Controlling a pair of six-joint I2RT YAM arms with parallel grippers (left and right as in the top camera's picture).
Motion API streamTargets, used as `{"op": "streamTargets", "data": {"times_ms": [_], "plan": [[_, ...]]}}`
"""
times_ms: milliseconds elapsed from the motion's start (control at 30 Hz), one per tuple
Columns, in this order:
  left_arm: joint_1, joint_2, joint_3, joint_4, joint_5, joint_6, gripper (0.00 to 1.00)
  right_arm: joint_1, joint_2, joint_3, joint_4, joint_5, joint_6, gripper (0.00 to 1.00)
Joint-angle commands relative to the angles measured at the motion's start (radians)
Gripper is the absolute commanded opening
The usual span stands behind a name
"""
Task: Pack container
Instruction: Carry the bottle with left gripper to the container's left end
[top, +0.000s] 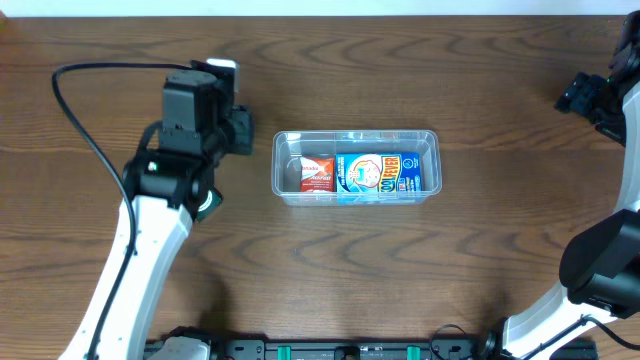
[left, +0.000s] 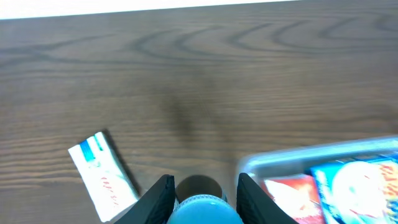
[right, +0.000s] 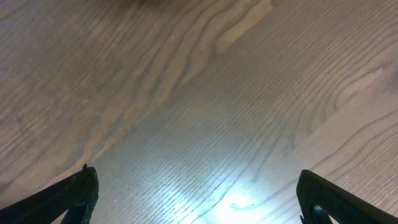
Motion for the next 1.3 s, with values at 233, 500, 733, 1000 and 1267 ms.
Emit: {"op": "streamTargets", "data": {"times_ms": [233,500,733,1000,1267], "plan": [[-0.151,-0.05,0.023,-0.04,-0.005,-0.016,0.33,-0.003,-0.001,0.009,-0.002,0.014,-0.008,0.99],[-0.187,0.036,0.023,-0.039,-0.005,-0.016,0.33,-0.003,-0.001,0.009,-0.002,0.014,-0.008,0.99],[-0.187,0.101,0.023,-0.021,-0.005,-0.016,0.33,-0.003,-0.001,0.009,-0.001,0.014,-0.007,0.99],[-0.187,0.161,0.022,0.002,-0.005,-0.016,0.33,-0.003,-0.001,0.009,-0.001,0.014,-0.008,0.99],[-0.187,0.21,0.022,0.01,-0.005,-0.016,0.33,-0.003,-0.001,0.009,-0.002,0.014,-0.008,0.99]]}}
